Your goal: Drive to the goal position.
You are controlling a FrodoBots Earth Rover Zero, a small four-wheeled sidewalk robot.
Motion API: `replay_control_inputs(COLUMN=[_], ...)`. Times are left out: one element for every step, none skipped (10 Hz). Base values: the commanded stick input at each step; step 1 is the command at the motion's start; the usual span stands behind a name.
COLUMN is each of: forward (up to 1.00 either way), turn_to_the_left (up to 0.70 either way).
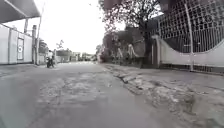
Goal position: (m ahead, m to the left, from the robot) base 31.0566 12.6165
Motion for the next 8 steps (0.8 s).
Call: replay_control_inputs(forward=[1.0,1.0,1.0,1.0,1.0,1.0,1.0,1.0], turn_to_the_left=[0.01,0.04,0.0,0.0,0.0,0.03,0.09,0.0])
